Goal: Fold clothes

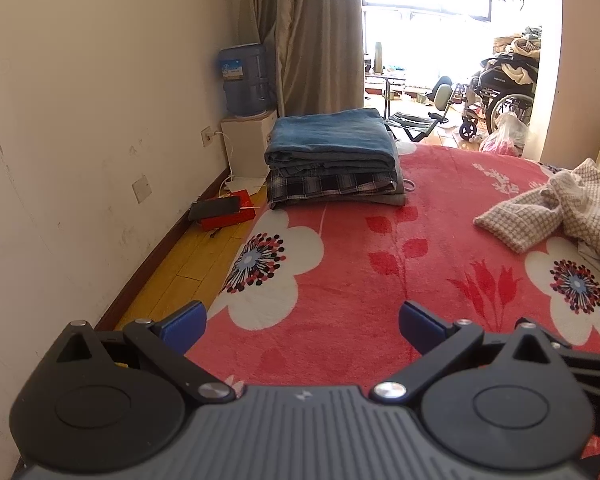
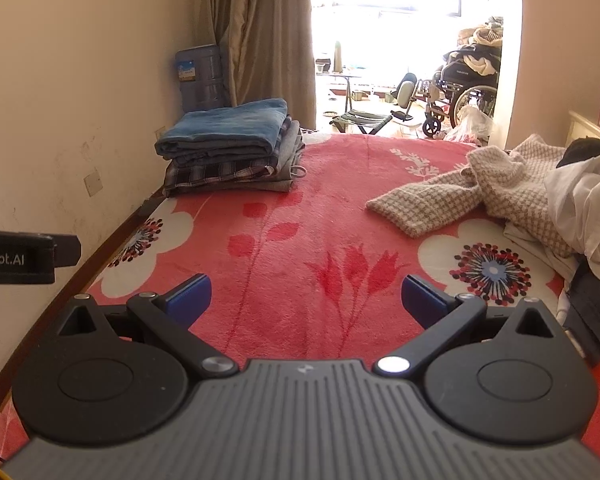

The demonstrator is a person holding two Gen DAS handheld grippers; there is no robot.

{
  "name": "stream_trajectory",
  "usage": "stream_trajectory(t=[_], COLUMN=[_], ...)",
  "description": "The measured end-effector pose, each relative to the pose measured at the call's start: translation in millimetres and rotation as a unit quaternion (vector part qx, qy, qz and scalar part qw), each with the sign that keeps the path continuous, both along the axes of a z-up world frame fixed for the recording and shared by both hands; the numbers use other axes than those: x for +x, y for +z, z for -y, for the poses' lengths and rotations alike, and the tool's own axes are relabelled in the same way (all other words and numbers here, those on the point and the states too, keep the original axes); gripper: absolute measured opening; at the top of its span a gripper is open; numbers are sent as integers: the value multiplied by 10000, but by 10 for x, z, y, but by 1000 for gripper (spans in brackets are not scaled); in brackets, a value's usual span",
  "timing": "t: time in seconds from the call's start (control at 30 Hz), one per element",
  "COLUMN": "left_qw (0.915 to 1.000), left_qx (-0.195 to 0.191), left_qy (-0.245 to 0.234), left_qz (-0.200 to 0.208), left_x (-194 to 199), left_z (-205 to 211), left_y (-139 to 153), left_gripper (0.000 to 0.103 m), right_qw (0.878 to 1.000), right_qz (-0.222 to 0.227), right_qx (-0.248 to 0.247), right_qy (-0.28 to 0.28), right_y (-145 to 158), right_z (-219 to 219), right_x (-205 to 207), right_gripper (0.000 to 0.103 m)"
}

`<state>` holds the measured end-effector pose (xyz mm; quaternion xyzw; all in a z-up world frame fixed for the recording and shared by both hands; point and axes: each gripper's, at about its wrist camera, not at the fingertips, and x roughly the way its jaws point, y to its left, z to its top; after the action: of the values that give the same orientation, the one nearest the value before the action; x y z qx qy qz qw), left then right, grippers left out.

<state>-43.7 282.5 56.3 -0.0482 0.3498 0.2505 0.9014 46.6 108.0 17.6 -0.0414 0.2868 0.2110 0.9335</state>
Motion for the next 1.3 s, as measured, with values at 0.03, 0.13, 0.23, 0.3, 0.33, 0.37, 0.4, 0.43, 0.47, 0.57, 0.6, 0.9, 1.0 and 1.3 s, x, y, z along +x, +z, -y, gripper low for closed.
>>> stream_trajectory(t=[0.03,0.13,0.23,0.3,0.33,0.37,0.4,0.43,0.47,0.57,0.6,0.9,1.0,1.3], left_qw=[10000,10000,10000,10000,10000,10000,10000,10000,10000,10000,10000,10000,10000,9999], left_qx=[-9,-45,-83,-63,-50,-39,-40,-49,-51,-59,-62,-82,-77,-115], left_qy=[2,12,10,7,8,17,23,25,27,33,34,37,38,43], left_qz=[10,31,53,52,52,50,52,50,49,48,44,31,34,-10], left_x=[-1,-1,-10,-17,-19,-22,-24,-23,-24,-27,-25,-14,-15,-15], left_z=[-1,-5,-10,-7,-6,-6,-11,-12,-13,-16,-18,-29,-27,-34], left_y=[1,9,10,12,13,13,16,16,14,8,8,4,4,-11], left_gripper=[103,103,103,103,103,103,103,103,103,103,103,103,103,103], right_qw=[10000,10000,10000,10000,10000,10000,10000,10000,10000,10000,10000,10000,10000,10000], right_qz=[17,54,65,67,68,69,70,71,72,75,76,79,80,77], right_qx=[-11,2,23,27,29,32,34,36,39,46,44,13,3,-6], right_qy=[5,10,15,18,19,21,22,23,25,29,30,36,38,43], right_y=[5,25,36,39,41,42,44,45,47,51,51,46,45,40], right_z=[-2,2,5,3,2,1,0,-1,-1,-4,-5,-19,-24,-32], right_x=[-5,-13,-16,-19,-20,-21,-23,-24,-25,-29,-30,-37,-40,-35], right_gripper=[102,102,102,102,102,102,102,102,102,102,102,102,102,102])
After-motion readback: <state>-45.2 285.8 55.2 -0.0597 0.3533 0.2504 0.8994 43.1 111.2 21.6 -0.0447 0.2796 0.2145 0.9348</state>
